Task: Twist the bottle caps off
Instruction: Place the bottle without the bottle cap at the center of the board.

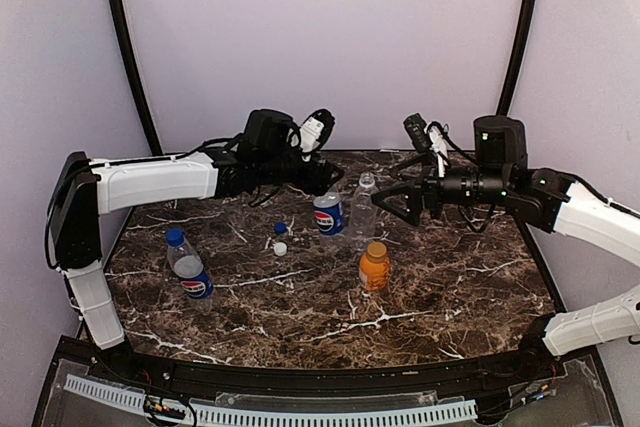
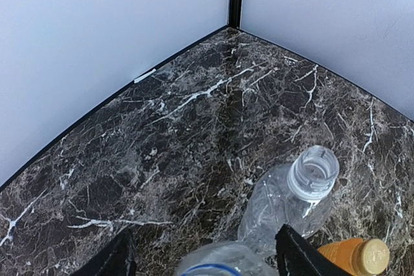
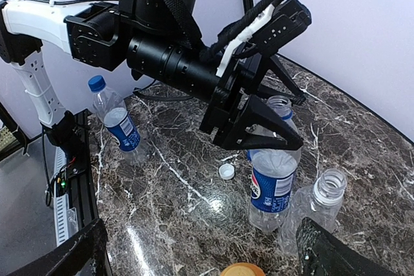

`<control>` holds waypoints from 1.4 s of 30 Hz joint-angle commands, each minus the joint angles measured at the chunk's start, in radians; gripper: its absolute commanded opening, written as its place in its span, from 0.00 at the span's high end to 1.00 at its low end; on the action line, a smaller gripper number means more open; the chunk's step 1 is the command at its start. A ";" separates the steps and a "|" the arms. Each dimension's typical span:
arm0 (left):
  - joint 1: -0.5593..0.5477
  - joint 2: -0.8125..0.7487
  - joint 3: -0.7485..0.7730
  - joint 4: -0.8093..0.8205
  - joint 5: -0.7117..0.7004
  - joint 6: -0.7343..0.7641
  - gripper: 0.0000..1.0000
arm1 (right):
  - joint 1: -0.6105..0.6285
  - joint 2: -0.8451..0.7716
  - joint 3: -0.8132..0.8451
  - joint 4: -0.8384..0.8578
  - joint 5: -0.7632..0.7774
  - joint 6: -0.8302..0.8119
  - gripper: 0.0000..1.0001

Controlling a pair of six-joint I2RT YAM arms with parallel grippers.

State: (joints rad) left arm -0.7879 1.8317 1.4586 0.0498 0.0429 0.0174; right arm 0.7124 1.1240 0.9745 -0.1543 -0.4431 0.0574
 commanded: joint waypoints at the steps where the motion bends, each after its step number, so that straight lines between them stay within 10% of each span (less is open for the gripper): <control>1: 0.004 -0.085 -0.046 -0.067 0.025 0.073 0.26 | -0.010 0.015 -0.008 0.038 0.019 0.001 0.01; 42: 0.004 -0.147 -0.105 -0.053 0.292 0.024 0.33 | -0.010 0.068 -0.022 0.047 0.034 -0.002 0.01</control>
State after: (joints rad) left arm -0.7872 1.7336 1.3659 -0.0093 0.3080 0.0525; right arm 0.7120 1.1873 0.9619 -0.1505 -0.4244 0.0574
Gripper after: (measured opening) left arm 0.672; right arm 0.986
